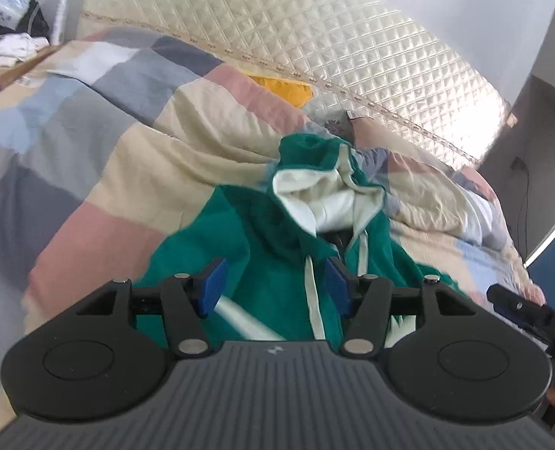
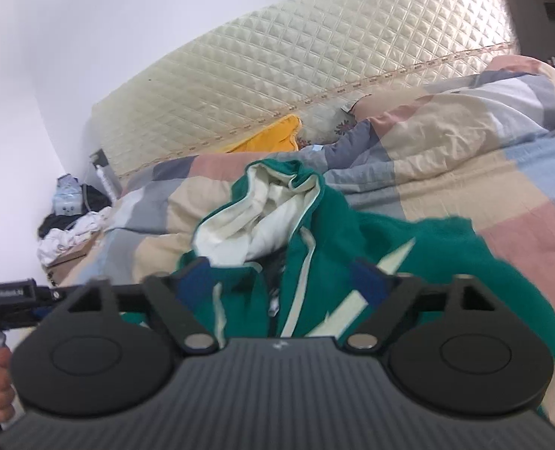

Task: Fold large clothes
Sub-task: 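Grasp the hood with both grippers and lift it off the quilt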

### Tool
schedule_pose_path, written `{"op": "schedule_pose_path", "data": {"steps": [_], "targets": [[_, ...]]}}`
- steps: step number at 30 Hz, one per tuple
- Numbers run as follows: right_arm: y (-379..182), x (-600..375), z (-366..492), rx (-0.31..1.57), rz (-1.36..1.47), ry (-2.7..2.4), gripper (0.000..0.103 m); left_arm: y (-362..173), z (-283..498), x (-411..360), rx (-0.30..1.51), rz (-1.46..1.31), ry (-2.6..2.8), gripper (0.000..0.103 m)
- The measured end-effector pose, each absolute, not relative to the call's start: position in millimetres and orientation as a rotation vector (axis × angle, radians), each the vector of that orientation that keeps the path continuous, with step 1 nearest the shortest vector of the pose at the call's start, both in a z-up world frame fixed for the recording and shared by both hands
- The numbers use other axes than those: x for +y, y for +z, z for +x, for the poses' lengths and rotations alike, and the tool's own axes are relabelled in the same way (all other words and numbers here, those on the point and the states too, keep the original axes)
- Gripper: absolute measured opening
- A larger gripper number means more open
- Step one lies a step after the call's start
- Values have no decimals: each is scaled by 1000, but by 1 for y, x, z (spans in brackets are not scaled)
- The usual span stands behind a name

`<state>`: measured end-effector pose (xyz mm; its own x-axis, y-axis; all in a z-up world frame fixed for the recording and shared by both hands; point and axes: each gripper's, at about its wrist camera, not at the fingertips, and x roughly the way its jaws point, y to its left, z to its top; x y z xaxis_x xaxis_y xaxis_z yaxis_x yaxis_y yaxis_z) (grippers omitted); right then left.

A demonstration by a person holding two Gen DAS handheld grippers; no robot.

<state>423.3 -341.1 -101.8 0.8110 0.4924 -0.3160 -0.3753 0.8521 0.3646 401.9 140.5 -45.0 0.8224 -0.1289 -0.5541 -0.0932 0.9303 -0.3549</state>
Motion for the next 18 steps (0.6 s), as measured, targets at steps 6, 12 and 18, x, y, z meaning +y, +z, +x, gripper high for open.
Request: {"op": "schedule_pose_path", "data": {"steps": [6, 12, 18], "targets": [[-122, -315, 526, 492, 284, 479, 85, -62, 509, 162, 616, -433, -71, 64], [-130, -271, 616, 540, 300, 507, 85, -85, 589, 162, 634, -453, -151, 65], [-124, -235, 695, 528, 211, 455, 84, -108, 660, 135, 645, -396, -129, 65]]}}
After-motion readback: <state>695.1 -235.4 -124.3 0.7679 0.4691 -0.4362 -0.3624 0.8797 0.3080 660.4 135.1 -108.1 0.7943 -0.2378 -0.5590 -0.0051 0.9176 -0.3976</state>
